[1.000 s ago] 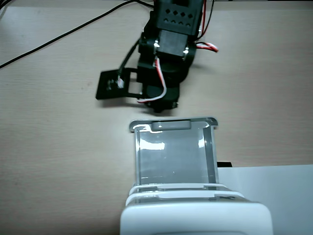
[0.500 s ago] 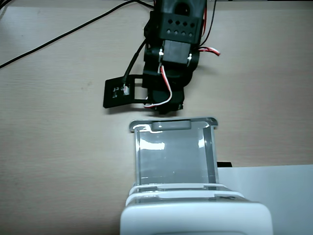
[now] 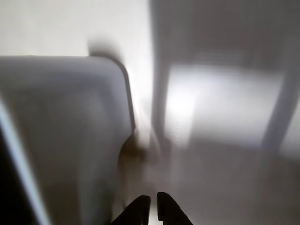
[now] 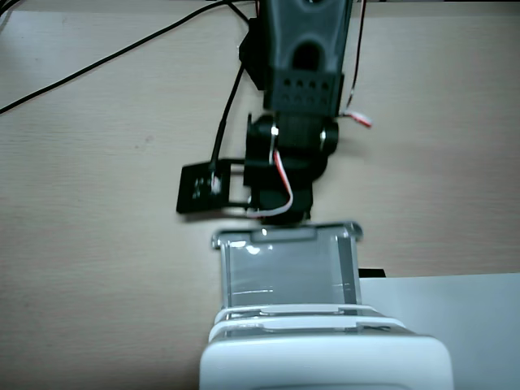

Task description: Close drawer.

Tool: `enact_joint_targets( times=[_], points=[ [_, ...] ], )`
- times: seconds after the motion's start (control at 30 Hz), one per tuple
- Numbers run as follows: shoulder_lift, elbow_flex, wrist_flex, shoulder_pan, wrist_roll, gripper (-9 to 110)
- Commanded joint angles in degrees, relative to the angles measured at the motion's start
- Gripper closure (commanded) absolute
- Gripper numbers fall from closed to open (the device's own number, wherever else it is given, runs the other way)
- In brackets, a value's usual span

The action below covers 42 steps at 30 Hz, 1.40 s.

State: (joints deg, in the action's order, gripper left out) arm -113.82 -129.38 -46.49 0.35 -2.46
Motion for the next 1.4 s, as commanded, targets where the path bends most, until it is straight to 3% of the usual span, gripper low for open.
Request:
enact_joint_targets(
  times=[0.0,0.37,0.63,1.37],
  points=[
    [6.68,11.78,0.88,-0.18,0.62,101],
    [23.2,33.49,-1.23,-0.97,-1.49,101],
    [21.71,33.93,-5.89,-0.88,-3.08,101],
    [-9.93,0.44,-13.8,8.61,-6.24,101]
  ],
)
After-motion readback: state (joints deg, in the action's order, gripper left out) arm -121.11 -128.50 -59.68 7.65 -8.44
